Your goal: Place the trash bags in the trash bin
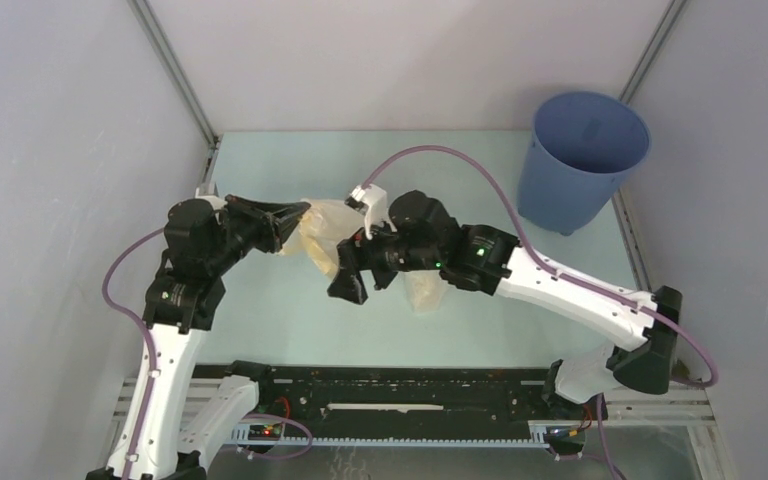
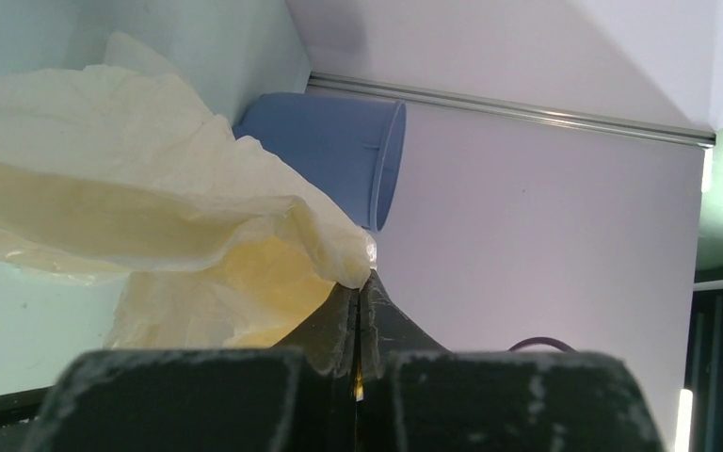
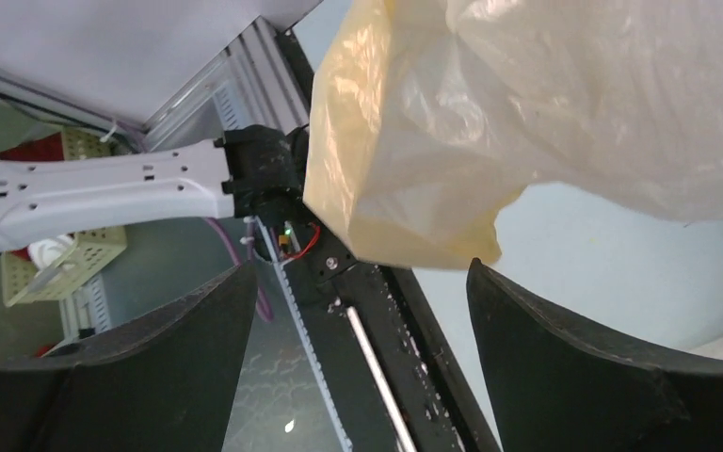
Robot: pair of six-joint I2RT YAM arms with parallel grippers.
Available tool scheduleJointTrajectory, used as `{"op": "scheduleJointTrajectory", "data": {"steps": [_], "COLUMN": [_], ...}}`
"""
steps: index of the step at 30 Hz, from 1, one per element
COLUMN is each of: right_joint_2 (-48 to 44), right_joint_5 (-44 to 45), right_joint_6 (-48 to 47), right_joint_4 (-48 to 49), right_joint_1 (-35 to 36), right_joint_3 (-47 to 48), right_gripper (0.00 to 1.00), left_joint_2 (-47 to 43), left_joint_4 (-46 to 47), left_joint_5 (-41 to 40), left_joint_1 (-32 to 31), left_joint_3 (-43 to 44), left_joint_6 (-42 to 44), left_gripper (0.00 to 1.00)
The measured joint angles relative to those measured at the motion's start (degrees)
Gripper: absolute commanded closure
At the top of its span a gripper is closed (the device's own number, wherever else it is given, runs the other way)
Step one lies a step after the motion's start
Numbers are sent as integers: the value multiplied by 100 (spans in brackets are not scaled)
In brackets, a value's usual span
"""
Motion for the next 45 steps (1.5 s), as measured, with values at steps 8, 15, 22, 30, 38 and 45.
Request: {"op": "scheduleJointTrajectory", "data": {"steps": [8,15,22,30,38,45], "right_joint_2": [911,1403,1226,1036,748,-575], "right_joint_5": [1954,2603,1628,-509,-2437,-3501], "right_joint_6": [-284,-713,-511,883,1919,2610], "right_joint_4": [-398,-898,-774,-212,-573,-468], "right_joint_1": [776,866,468,-1169,-2608,-3716], "right_joint_3": [1084,1777,1768,1733,1502,404], "right_gripper": [33,100,100,100,100,100], "left_joint_2": [-164,-164,901,79,-894,-1672], "left_joint_4": [-42,-199,-2184,-2968,-2704,-841], "left_joint_5": [70,140,-542,-1040,-800,-249], "left_joint_1": [0,55,223,232,243,243], "left_joint_3": [-15,13,2603,2710,511,-1547], "left_joint_6": [-92,264,2708,3960,3521,1893], "left_gripper": [100,31,7,7,3,1]}}
